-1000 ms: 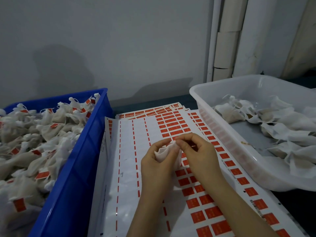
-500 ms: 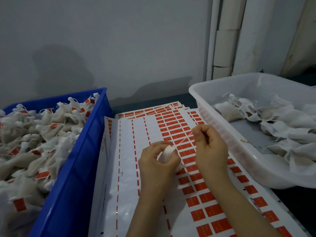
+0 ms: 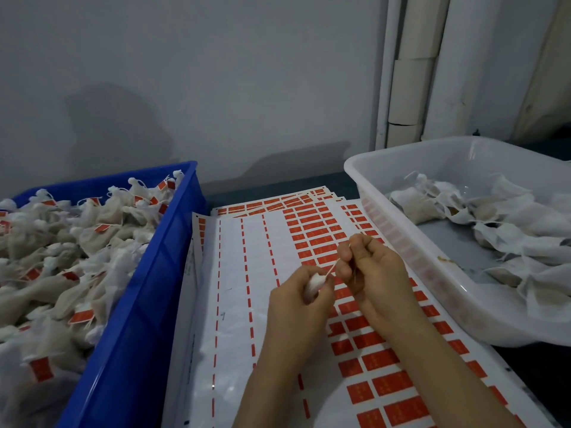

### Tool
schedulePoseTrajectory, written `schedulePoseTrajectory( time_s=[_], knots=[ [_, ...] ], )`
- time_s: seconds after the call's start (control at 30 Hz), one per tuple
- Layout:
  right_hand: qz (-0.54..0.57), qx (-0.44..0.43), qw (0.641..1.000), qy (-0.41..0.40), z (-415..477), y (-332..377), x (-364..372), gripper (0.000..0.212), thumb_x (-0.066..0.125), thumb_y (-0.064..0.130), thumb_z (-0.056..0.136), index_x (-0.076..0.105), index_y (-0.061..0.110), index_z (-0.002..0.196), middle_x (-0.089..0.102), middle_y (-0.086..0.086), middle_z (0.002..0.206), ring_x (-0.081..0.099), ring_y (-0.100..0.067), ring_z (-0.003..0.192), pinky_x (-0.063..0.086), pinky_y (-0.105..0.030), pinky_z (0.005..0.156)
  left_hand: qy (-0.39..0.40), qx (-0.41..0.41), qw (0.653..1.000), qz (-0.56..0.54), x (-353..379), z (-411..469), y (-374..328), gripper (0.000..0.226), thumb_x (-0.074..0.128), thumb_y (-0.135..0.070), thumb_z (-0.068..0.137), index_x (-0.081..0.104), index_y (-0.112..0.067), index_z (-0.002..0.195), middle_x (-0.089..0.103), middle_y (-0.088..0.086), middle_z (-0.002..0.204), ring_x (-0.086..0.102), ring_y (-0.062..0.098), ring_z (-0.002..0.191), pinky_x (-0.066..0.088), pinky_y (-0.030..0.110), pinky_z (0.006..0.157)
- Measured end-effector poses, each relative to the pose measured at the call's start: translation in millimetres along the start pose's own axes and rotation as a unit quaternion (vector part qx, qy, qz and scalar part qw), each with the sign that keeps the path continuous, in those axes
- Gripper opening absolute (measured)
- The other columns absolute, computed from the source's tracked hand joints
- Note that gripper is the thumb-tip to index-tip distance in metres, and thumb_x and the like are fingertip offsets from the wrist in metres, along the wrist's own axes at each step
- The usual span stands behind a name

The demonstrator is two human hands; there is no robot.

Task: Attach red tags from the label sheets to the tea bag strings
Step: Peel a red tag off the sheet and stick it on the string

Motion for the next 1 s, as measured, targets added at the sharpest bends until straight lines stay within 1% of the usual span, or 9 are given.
schedulePoseTrajectory(
  time_s=[0.07,0.17,0.3,0.4,0.5,0.67,0.77,0.9,1.0],
  knots=[
    [-0.007,0.002,1.000,-0.012,1.2,-1.1,-0.2,0.024,0.044,0.023,0.094,0.060,0.016,0.078,0.059,0.000,0.063,0.052,-0.012,0.051,0.051,-0.027,0.066,-0.020,-0.009,0.999,0.038,-2.1,1.3,3.3,0.015,0.061,-0.031,0.089,0.053,-0.041,0.081,0.058,-0.036,0.074,0.059,-0.011,0.078,0.041,-0.002,0.054],
    [-0.034,-0.012,0.999,-0.030,4.4,-1.0,-4.1,0.021,0.046,0.027,0.092,0.061,0.018,0.081,0.061,0.001,0.064,0.053,-0.012,0.051,0.053,-0.032,0.071,-0.042,-0.051,0.996,0.058,-6.1,1.4,9.1,0.023,0.059,-0.034,0.090,0.045,-0.045,0.104,0.058,-0.022,0.100,0.062,0.005,0.086,0.048,0.007,0.071],
    [-0.306,-0.098,0.947,0.009,3.2,-6.2,0.9,0.005,0.053,0.031,0.090,0.057,0.032,0.087,0.060,0.021,0.071,0.059,0.002,0.061,0.047,-0.008,0.059,-0.148,-0.026,0.983,0.108,-14.9,2.7,12.3,0.020,0.063,-0.030,0.086,0.052,-0.037,0.101,0.058,-0.011,0.112,0.054,0.012,0.102,0.047,0.029,0.095],
    [-0.446,-0.135,0.880,0.093,-3.3,-19.6,14.5,0.011,0.057,0.033,0.089,0.054,0.041,0.095,0.049,0.031,0.082,0.054,0.008,0.074,0.039,0.002,0.059,-0.268,0.014,0.943,0.198,-24.4,0.5,10.2,0.028,0.075,-0.023,0.077,0.064,-0.025,0.103,0.058,0.001,0.114,0.049,0.015,0.101,0.037,0.024,0.088],
    [-0.467,-0.153,0.868,0.078,-3.6,-19.5,15.8,0.007,0.059,0.033,0.087,0.056,0.034,0.093,0.049,0.025,0.082,0.053,0.003,0.071,0.039,0.002,0.058,-0.311,0.022,0.924,0.220,-29.3,0.1,6.4,0.030,0.082,-0.022,0.069,0.061,-0.022,0.090,0.065,0.005,0.096,0.056,0.019,0.083,0.041,0.025,0.076],
    [-0.468,-0.183,0.864,0.039,-3.0,-14.4,12.1,0.012,0.060,0.036,0.085,0.050,0.036,0.081,0.048,0.019,0.094,0.051,-0.001,0.082,0.035,-0.001,0.066,-0.295,0.118,0.902,0.293,-27.6,-5.4,2.2,0.024,0.074,-0.032,0.073,0.058,-0.021,0.058,0.056,-0.007,0.052,0.042,0.008,0.044,0.042,0.020,0.052],
    [-0.443,-0.193,0.875,0.020,-4.0,-12.6,12.1,0.014,0.060,0.035,0.085,0.048,0.038,0.079,0.049,0.020,0.096,0.051,-0.001,0.090,0.033,-0.001,0.071,-0.184,-0.007,0.934,0.304,-21.8,-5.9,5.8,0.039,0.045,-0.056,0.082,0.065,-0.029,0.062,0.046,-0.021,0.045,0.046,0.005,0.040,0.030,0.008,0.050],
    [-0.392,-0.179,0.900,0.062,-7.3,-12.6,15.5,0.018,0.059,0.030,0.087,0.049,0.039,0.075,0.056,0.026,0.079,0.057,0.012,0.076,0.041,0.002,0.062,-0.078,-0.135,0.987,0.029,-15.3,0.0,11.9,0.032,0.051,-0.038,0.093,0.063,-0.030,0.065,0.066,-0.011,0.059,0.058,0.001,0.047,0.037,0.008,0.044],
    [-0.396,-0.193,0.892,0.101,-10.7,-14.3,19.5,0.020,0.059,0.028,0.087,0.049,0.041,0.075,0.056,0.026,0.075,0.055,0.016,0.080,0.040,0.003,0.066,-0.056,-0.233,0.950,-0.201,-19.0,1.2,6.9,0.035,0.041,-0.046,0.095,0.067,-0.027,0.080,0.073,-0.004,0.074,0.061,0.007,0.046,0.044,0.017,0.046]
  ],
)
Point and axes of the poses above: each hand's wrist, its own z-axis towards the middle knuckle, its own x-axis out of the palm, y = z × x, the point moved 3 cm from there along z, towards the middle knuckle
